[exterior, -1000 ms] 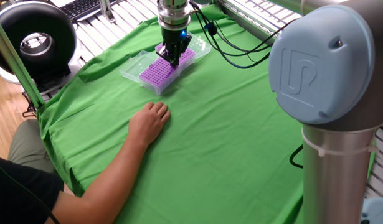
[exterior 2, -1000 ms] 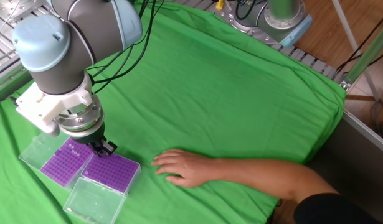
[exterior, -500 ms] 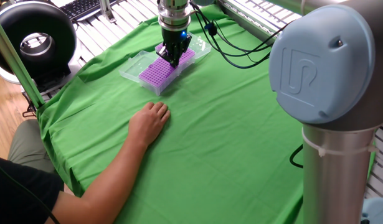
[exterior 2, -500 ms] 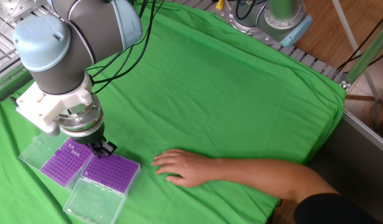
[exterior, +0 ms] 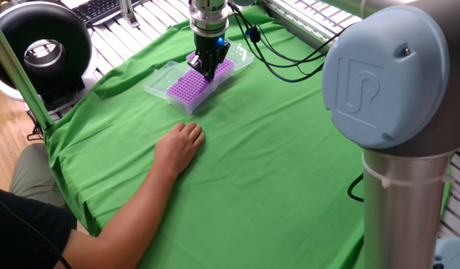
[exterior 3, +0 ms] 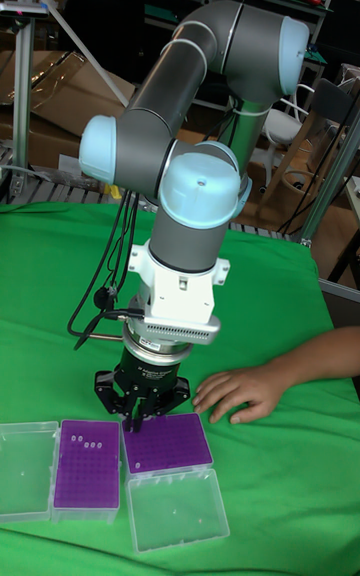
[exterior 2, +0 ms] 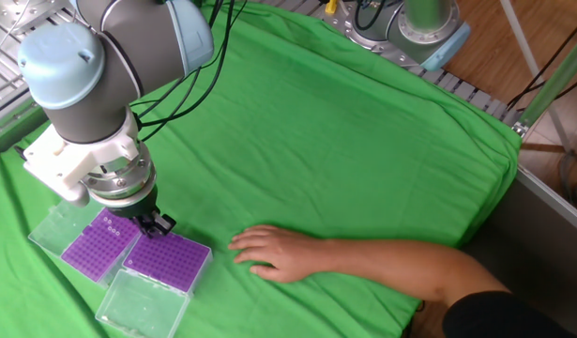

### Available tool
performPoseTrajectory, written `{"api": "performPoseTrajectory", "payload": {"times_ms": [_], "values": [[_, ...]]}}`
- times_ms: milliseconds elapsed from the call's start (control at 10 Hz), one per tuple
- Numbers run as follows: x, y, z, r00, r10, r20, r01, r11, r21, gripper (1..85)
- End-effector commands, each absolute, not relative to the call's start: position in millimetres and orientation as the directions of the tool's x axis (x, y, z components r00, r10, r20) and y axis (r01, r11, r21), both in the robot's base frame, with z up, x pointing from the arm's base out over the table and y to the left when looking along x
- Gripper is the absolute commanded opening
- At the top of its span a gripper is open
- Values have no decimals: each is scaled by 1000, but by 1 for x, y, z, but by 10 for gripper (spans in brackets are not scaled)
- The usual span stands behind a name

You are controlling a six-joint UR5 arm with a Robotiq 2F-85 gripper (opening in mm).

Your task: Insert a small pipette tip into the holder for small pipette tips

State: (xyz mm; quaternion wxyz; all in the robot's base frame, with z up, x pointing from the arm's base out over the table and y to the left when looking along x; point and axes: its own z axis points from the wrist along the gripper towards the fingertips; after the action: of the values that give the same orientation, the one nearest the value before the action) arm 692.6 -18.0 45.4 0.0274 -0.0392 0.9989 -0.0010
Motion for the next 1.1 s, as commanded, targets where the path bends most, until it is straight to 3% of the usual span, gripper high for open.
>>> {"api": "performPoseTrajectory", "payload": {"times_ms": [0, 1000], "values": [[692, -16, 48, -997, -65, -48, -65, 998, 4, 183], [695, -16, 47, -997, -64, -48, -64, 998, -1, 183]]}}
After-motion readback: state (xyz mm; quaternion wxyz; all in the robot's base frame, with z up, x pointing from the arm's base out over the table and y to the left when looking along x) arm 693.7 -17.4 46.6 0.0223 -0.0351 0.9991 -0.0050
